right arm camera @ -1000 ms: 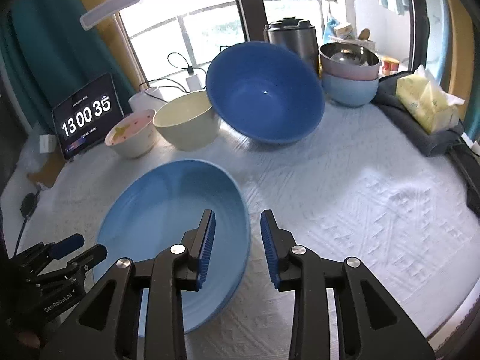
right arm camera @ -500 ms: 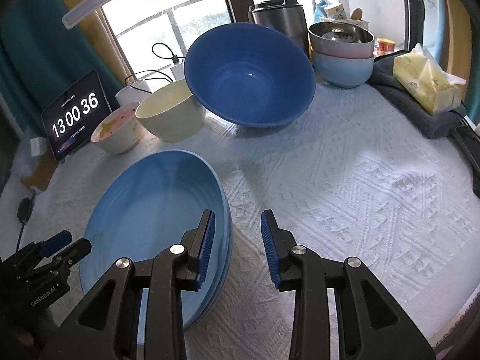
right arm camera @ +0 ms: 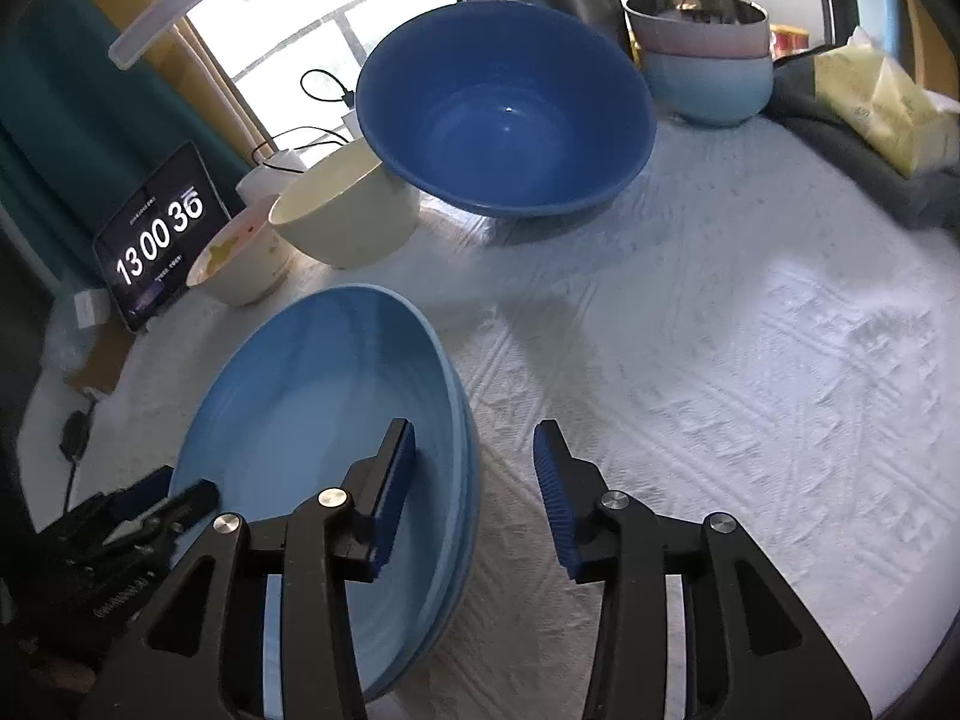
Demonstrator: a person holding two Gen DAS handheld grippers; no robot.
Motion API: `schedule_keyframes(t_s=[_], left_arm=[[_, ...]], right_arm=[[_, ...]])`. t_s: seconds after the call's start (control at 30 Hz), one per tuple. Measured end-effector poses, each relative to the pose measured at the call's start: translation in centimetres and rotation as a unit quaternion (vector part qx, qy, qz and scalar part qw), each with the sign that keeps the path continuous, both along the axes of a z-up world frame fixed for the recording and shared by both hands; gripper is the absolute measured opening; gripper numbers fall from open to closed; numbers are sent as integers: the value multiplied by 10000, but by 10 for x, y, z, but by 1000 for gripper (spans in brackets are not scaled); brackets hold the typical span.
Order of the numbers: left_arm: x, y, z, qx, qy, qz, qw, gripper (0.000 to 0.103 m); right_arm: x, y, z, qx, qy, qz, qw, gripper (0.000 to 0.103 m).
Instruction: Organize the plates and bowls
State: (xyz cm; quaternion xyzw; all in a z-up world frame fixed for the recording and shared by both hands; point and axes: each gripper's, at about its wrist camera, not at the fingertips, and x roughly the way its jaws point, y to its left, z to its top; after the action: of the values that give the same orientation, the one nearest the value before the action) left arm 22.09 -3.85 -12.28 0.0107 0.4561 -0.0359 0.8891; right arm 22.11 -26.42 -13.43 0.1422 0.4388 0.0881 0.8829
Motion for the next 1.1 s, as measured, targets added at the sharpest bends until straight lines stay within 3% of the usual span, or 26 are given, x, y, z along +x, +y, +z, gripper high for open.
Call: schedule_keyframes(t_s=[0.17,0.43,0.57,0.77,1.1], left_arm=[[0,0,-1,-53,-103,-51,9999,56],[5,12,-4,-477,20,52,9988,64],[3,12,-6,-768,127,-135,9969,64],[-3,2,-4,-897,46,-444,9950,55],[-3,13,-4,-1024,48,-500,9935,46]], right_arm=[[2,3,-2,137,11,101,9999,42],[3,13,-4,285,83,288,9991,45],[4,13,-4,290,109,252,9992,45],[4,15,-3,223,155,198,9994,45],[4,21,0,91,194,92,9997,46]])
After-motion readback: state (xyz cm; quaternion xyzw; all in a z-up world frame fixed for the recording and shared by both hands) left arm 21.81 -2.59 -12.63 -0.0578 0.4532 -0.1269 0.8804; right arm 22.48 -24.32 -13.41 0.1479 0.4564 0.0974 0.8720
